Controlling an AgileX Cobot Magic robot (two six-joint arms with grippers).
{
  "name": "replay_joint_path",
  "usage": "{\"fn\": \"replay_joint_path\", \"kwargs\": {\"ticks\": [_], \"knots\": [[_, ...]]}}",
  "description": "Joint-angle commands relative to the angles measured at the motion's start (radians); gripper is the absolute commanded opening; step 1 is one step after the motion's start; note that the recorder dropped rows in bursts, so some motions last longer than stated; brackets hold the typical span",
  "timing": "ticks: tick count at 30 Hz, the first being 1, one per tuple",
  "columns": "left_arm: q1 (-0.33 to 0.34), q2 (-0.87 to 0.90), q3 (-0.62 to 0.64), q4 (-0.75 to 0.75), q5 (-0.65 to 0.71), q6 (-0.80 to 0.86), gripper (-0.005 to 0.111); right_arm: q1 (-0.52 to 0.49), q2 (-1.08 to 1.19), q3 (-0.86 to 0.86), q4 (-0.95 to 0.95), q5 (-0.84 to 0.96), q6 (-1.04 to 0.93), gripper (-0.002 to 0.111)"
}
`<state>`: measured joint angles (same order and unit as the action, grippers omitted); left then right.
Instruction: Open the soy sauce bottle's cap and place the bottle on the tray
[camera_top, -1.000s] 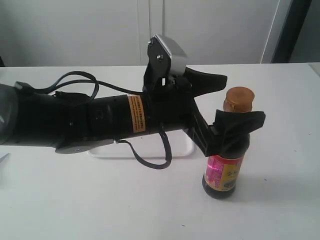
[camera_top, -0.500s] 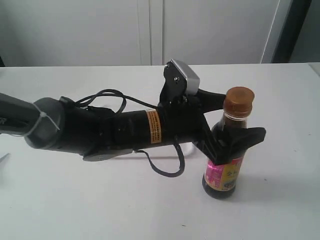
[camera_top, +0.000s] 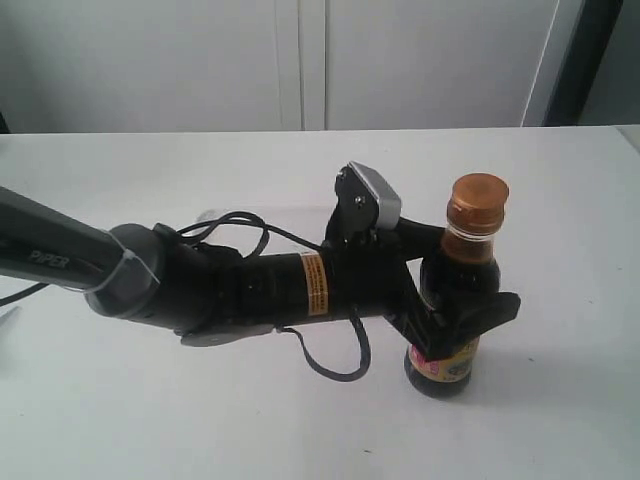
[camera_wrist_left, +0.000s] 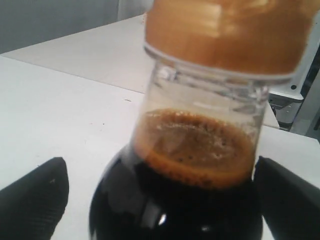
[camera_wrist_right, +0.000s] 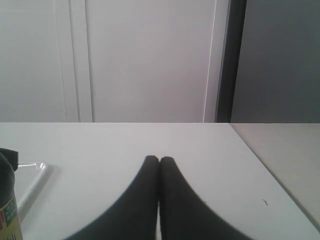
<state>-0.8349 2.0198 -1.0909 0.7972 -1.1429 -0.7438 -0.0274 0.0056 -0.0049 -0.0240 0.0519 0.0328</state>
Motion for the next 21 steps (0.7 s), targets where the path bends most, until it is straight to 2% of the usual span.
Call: {"fn": "replay_joint_path", "kwargs": {"ticks": [1,15,21], "knots": [[-0.004,0.017,-0.004,-0.035,-0.073,0.023,0.105,-0.003,-0.006,0.005,0.0,-0.001,-0.002,0.0],[-0.004,0.063,-0.004,-0.087,-0.078,0.071,0.105,-0.003,-0.006,0.005,0.0,0.003,-0.002,0.0],[-0.047,0.063,-0.004,-0.113,-0.069,0.143,0.105,-0.003,-0.006,0.005,0.0,0.003,-0.002,0.0]]}}
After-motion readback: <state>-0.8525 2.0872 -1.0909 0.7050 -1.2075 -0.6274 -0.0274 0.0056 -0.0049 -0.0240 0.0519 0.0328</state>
